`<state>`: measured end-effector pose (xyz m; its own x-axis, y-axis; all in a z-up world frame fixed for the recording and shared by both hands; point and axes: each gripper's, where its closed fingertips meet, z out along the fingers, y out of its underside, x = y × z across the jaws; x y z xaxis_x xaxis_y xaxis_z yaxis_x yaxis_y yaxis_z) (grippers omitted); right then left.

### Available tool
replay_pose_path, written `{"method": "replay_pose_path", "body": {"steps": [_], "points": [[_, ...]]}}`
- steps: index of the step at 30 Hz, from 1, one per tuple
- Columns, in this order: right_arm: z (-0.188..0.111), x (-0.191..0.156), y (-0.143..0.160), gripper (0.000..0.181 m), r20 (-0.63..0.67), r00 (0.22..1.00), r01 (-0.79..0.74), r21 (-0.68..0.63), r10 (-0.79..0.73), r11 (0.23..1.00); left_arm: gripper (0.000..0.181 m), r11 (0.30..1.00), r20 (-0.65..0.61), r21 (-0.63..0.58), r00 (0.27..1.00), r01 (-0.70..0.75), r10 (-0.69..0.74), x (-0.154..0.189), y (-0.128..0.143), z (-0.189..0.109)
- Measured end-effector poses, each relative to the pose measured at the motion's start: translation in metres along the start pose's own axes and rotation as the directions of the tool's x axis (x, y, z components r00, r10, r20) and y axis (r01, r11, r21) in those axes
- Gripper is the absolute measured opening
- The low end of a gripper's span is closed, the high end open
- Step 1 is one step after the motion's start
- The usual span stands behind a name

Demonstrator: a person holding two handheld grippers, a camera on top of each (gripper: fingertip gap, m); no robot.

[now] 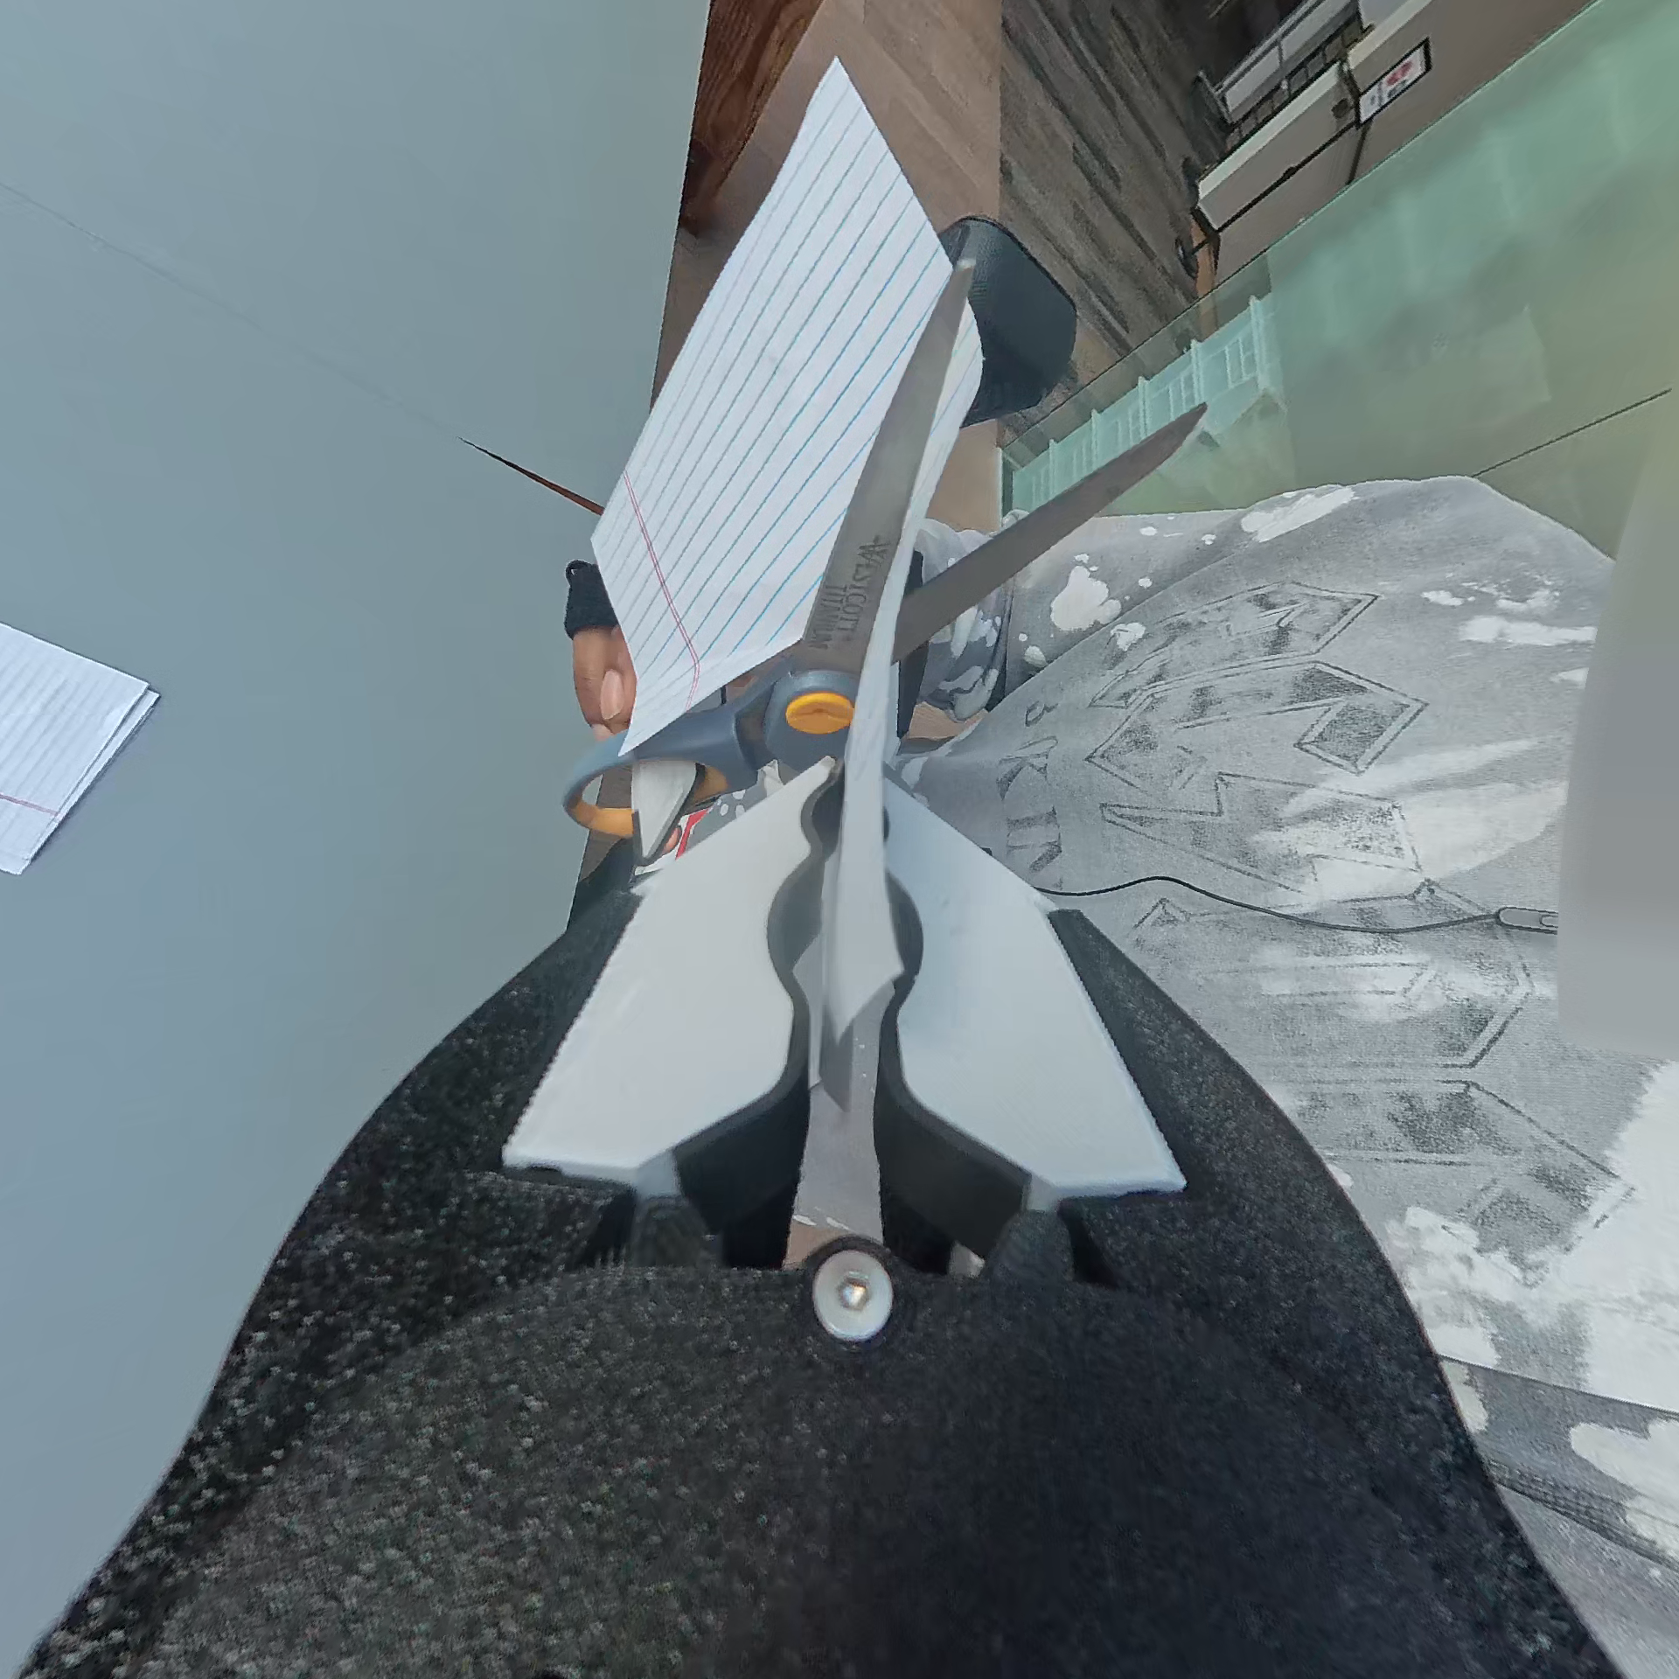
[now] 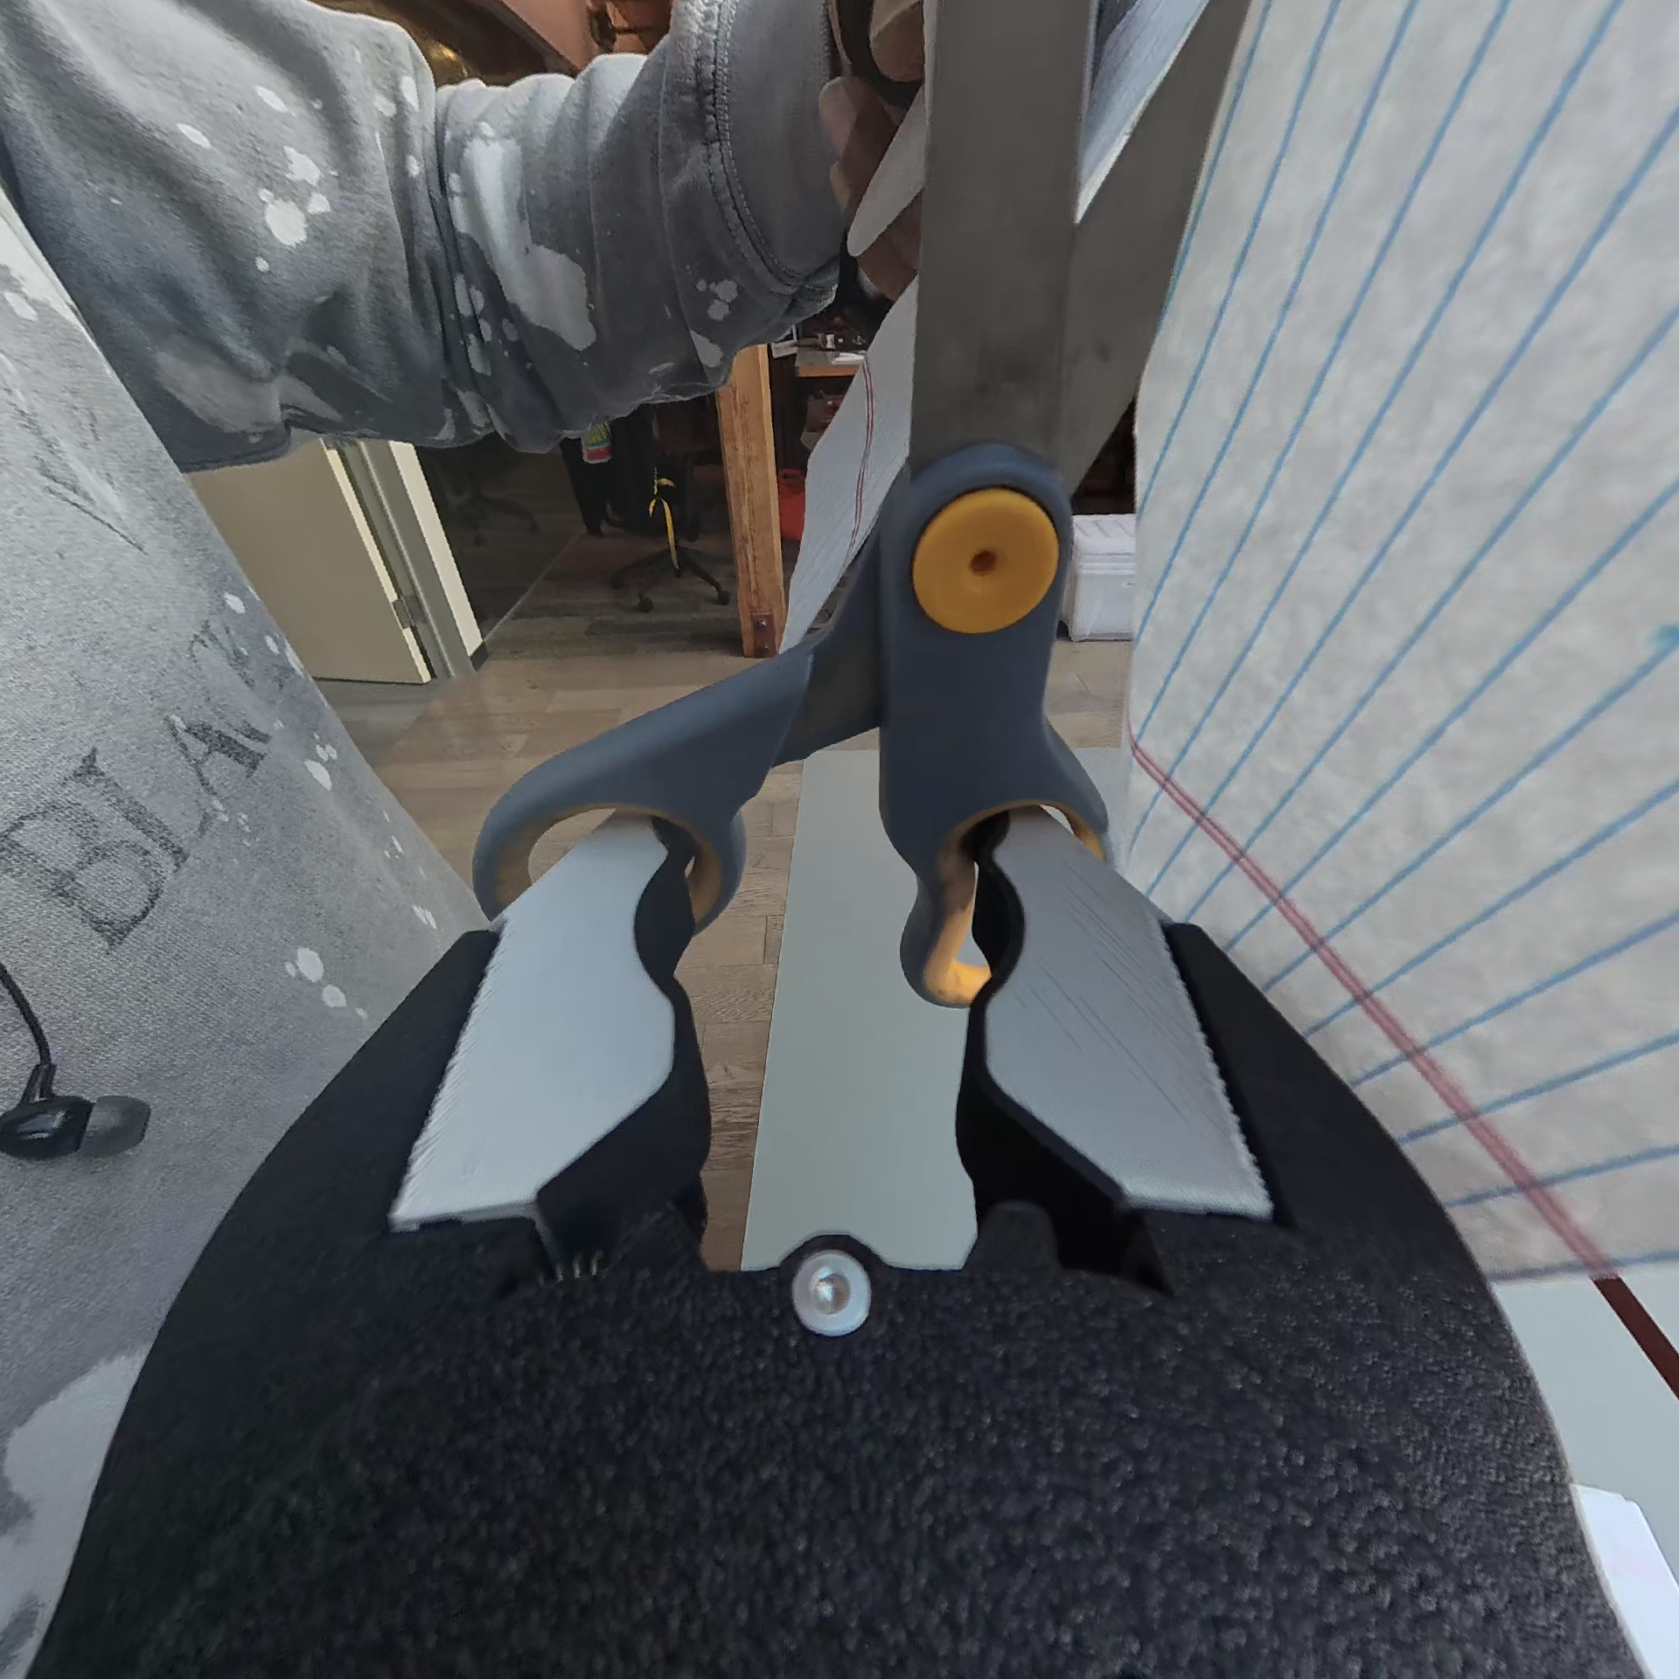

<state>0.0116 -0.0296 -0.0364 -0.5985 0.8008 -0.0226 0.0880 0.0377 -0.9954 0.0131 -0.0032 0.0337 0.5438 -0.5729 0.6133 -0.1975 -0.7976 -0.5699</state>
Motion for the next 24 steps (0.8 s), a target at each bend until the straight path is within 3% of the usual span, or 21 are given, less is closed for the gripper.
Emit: {"method": "replay_pose_path", "body": {"steps": [9,12,20,24], "points": [[-0.002,0.004,-0.006,0.039,-0.021,0.999,-0.030,0.050,0.031,0.998,0.000,1.000,-0.006,0.007,1.000,-0.006,0.006,0.001,0.000,0.002],[-0.003,0.005,-0.008,0.024,-0.022,0.999,-0.038,0.082,0.040,0.996,0.000,1.000,-0.005,0.014,1.000,-0.010,0.010,0.001,-0.002,0.001],[-0.001,0.013,-0.002,0.023,-0.015,0.997,-0.075,0.092,0.076,0.993,0.000,1.000,0.002,0.030,1.000,0.000,0.000,-0.010,-0.002,-0.001],[-0.008,0.043,0.024,0.023,-0.063,0.988,-0.135,0.065,0.139,0.989,0.000,0.995,0.009,0.087,0.998,0.057,-0.058,-0.036,-0.001,-0.007]]}}
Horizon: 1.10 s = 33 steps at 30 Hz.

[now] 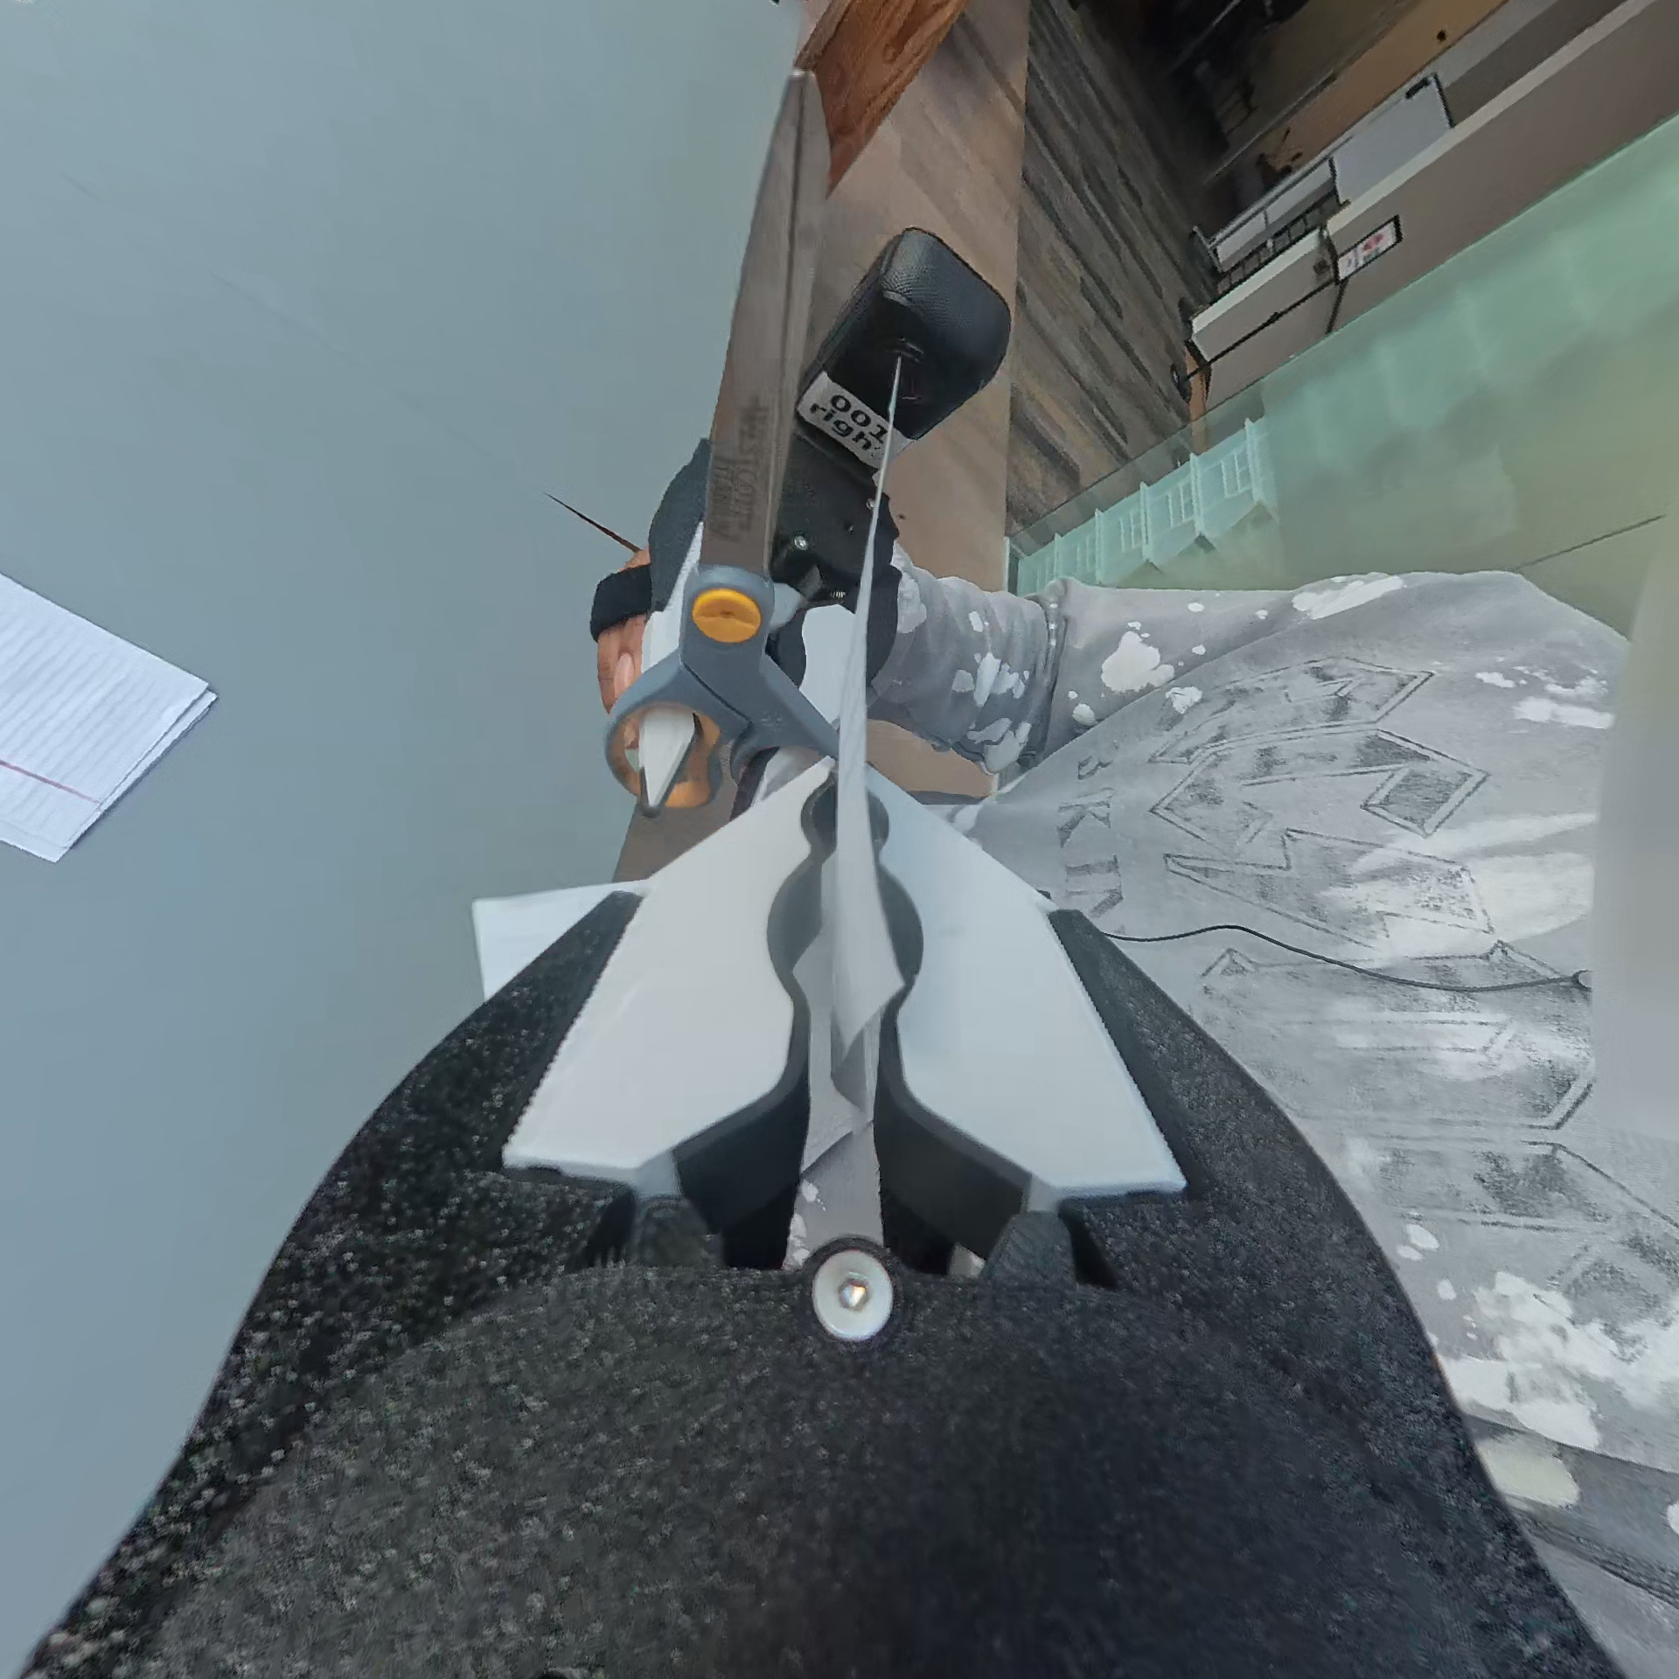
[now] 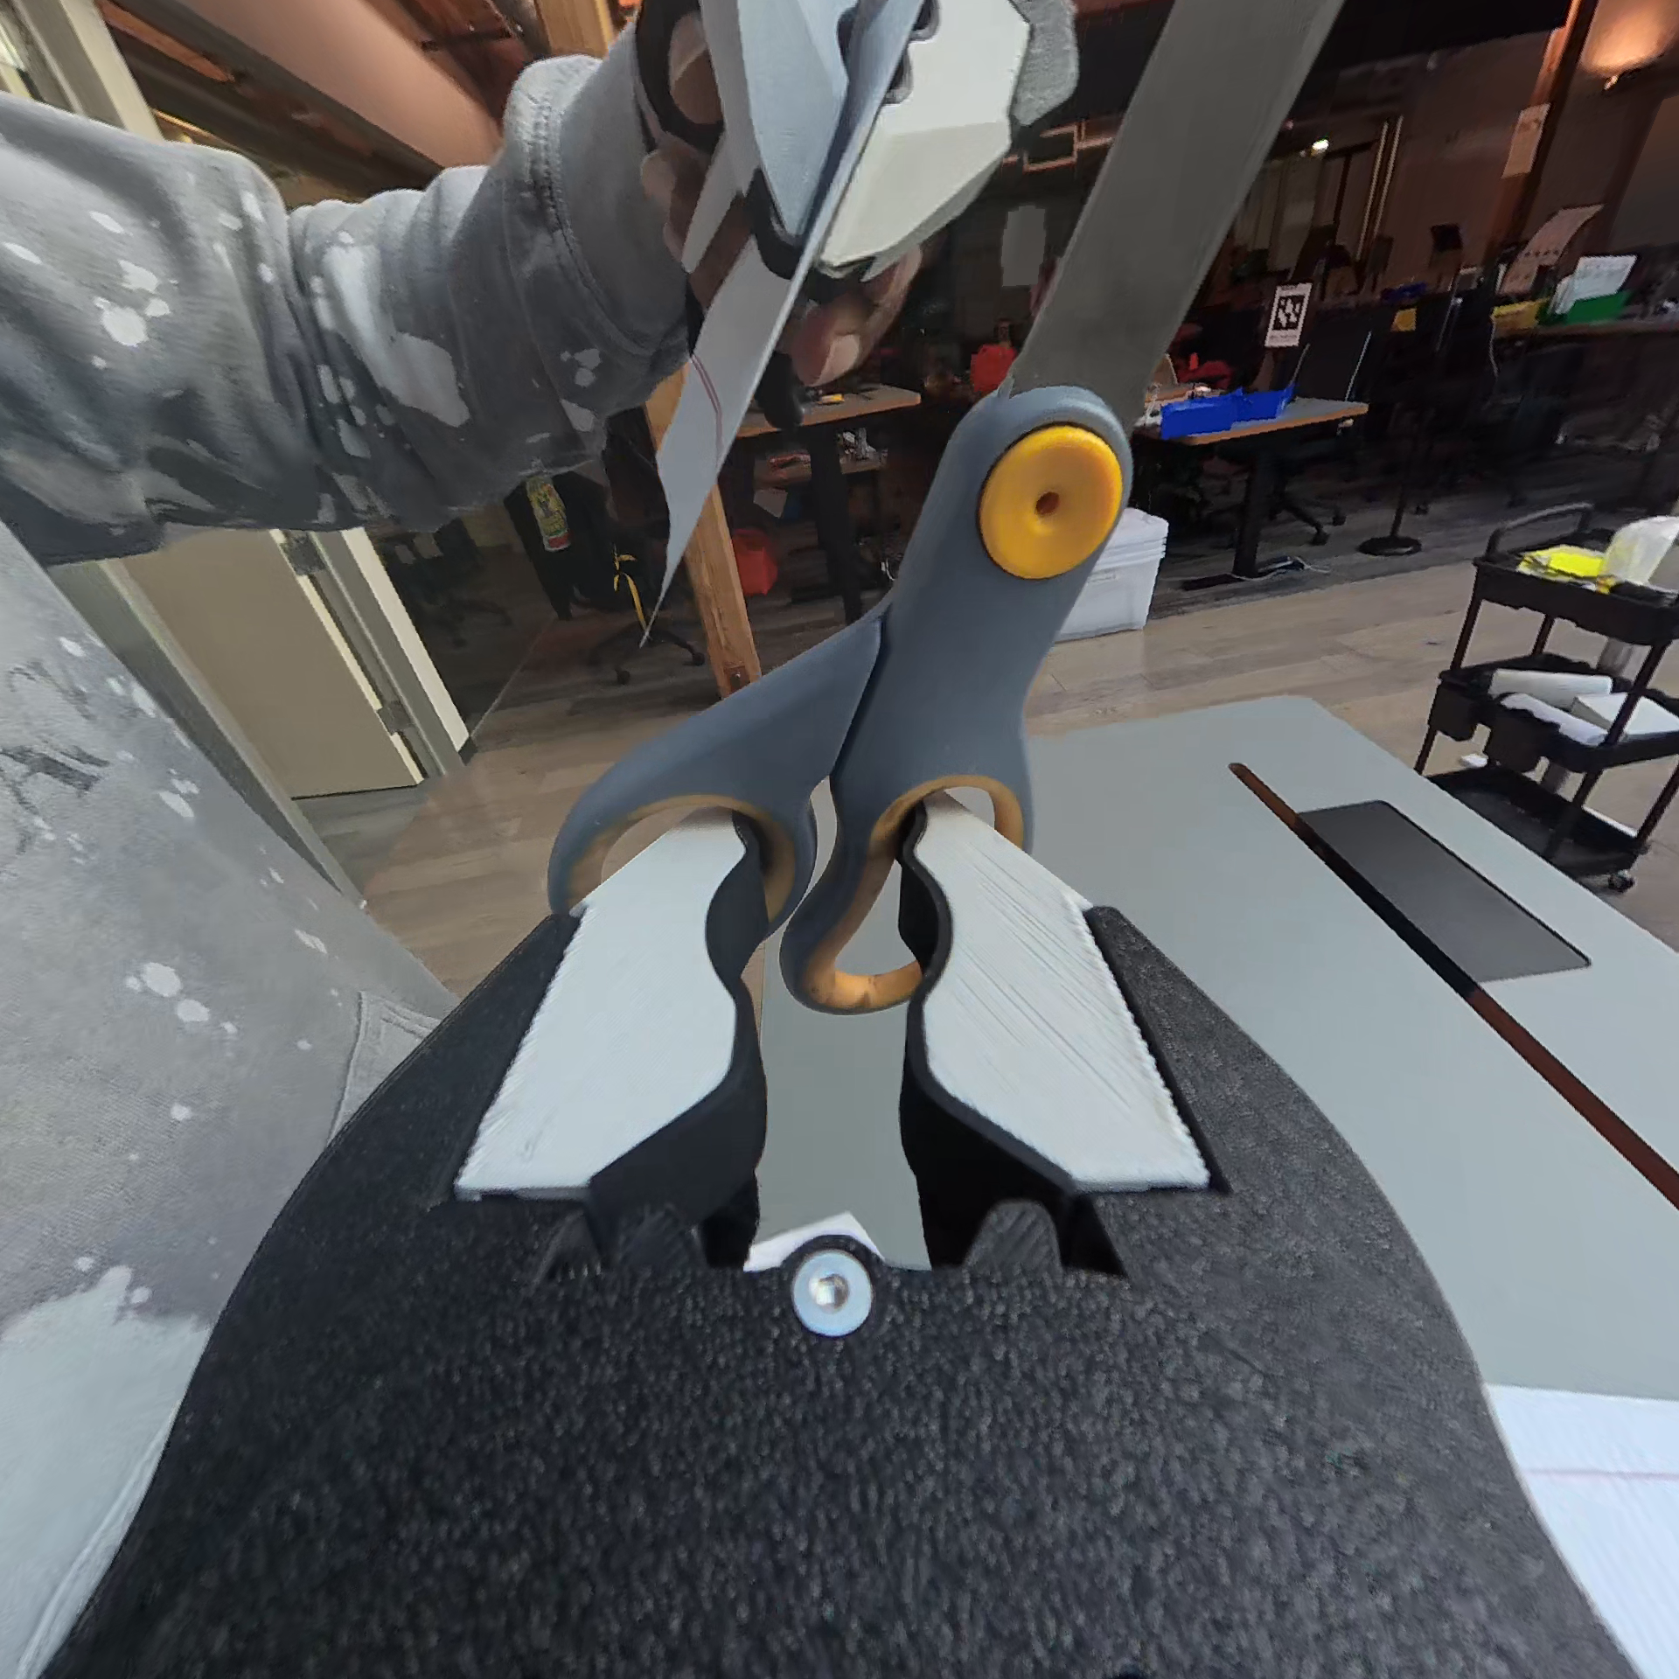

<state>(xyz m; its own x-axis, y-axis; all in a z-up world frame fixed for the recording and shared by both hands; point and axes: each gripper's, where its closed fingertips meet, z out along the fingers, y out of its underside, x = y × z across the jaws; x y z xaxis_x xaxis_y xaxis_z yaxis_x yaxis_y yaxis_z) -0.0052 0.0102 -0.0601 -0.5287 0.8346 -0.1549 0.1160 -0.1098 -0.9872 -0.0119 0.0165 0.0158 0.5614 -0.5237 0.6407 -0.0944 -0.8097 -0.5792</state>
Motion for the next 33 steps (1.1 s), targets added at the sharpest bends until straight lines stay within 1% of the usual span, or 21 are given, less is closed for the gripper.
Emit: {"method": "replay_pose_path", "body": {"steps": [2,5,11,15,17,21,24,26,29,31,33], "points": [[-0.006,0.017,0.015,0.023,-0.036,0.999,-0.038,-0.018,0.038,0.999,0.000,0.999,0.002,0.032,0.999,0.037,-0.037,-0.015,0.004,-0.002],[-0.017,0.034,0.033,0.023,-0.091,0.993,-0.079,-0.031,0.076,0.996,0.000,0.995,0.022,0.075,0.997,0.072,-0.073,-0.037,0.015,-0.006],[-0.029,0.044,0.058,0.023,-0.136,0.982,-0.140,-0.039,0.134,0.989,0.000,0.963,-0.012,0.210,0.985,0.169,-0.170,-0.075,0.040,-0.018],[-0.029,0.050,0.073,0.023,-0.154,0.976,-0.165,-0.067,0.154,0.984,0.000,0.916,-0.048,0.311,0.967,0.254,-0.252,-0.111,0.059,-0.027],[-0.028,0.053,0.079,0.024,-0.158,0.973,-0.182,-0.079,0.167,0.980,0.000,0.878,-0.068,0.372,0.952,0.301,-0.298,-0.132,0.068,-0.033],[-0.028,0.055,0.091,0.024,-0.154,0.969,-0.211,-0.096,0.195,0.973,0.000,0.806,-0.062,0.450,0.913,0.386,-0.402,-0.180,0.099,-0.041],[-0.027,0.056,0.100,0.024,-0.151,0.963,-0.239,-0.112,0.221,0.965,0.000,0.768,-0.039,0.441,0.865,0.464,-0.500,-0.220,0.137,-0.042],[-0.027,0.055,0.105,0.024,-0.150,0.960,-0.253,-0.116,0.235,0.961,0.000,0.751,-0.030,0.392,0.823,0.531,-0.567,-0.247,0.171,-0.036],[-0.025,0.055,0.113,0.024,-0.177,0.951,-0.276,-0.127,0.252,0.953,0.000,0.723,0.042,0.275,0.744,0.633,-0.667,-0.293,0.236,-0.012],[-0.023,0.058,0.121,0.024,-0.227,0.940,-0.292,-0.143,0.256,0.946,0.000,0.698,0.084,0.193,0.697,0.690,-0.712,-0.321,0.279,0.006],[-0.020,0.062,0.130,0.024,-0.287,0.925,-0.303,-0.167,0.248,0.938,0.000,0.685,0.143,0.096,0.671,0.722,-0.728,-0.347,0.323,0.020]]}}
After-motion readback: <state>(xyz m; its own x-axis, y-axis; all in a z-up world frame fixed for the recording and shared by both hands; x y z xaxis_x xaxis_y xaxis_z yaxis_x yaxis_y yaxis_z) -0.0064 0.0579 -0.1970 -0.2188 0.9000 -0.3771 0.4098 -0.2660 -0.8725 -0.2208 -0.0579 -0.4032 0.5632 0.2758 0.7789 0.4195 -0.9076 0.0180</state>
